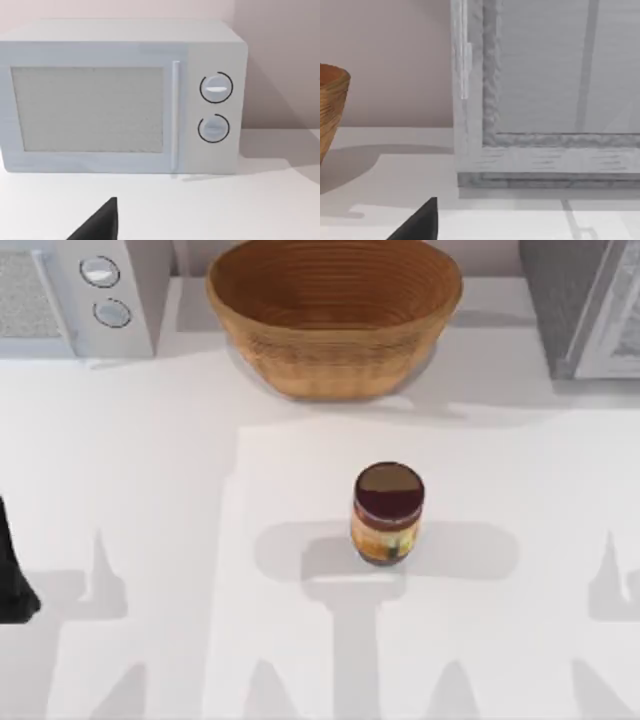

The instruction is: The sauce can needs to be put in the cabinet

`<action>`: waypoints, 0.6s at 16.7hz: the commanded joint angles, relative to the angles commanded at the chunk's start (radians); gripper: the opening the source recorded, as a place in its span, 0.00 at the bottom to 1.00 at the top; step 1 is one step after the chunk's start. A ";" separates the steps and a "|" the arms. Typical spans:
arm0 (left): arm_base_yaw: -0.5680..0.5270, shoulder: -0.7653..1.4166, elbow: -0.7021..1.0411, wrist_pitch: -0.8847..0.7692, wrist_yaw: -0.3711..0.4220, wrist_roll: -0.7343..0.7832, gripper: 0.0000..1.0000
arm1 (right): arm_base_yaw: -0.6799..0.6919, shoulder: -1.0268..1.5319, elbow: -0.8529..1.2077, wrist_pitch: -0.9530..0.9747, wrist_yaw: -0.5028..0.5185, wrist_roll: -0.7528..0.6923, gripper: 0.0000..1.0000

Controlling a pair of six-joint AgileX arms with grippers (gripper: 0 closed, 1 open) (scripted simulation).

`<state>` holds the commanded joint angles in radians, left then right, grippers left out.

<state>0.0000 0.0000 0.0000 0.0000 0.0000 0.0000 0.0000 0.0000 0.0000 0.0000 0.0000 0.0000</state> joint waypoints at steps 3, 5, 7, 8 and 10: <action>0.000 0.000 0.000 0.000 0.000 0.000 1.00 | 0.002 0.008 0.005 0.006 -0.007 0.000 1.00; 0.000 0.000 0.000 0.000 0.000 0.000 1.00 | 0.011 0.053 0.030 0.039 -0.046 0.000 1.00; 0.000 0.000 0.000 0.000 0.000 0.000 1.00 | 0.026 0.142 0.078 0.102 -0.115 -0.001 1.00; 0.000 0.000 0.000 0.000 0.000 0.000 1.00 | 0.034 0.199 0.108 0.141 -0.157 -0.001 1.00; 0.000 0.000 0.000 0.000 0.000 0.000 1.00 | 0.048 0.333 0.180 0.235 -0.253 -0.004 1.00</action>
<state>0.0000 0.0000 0.0000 0.0000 0.0000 0.0000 0.0485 0.3328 0.1797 0.2348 -0.2532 -0.0042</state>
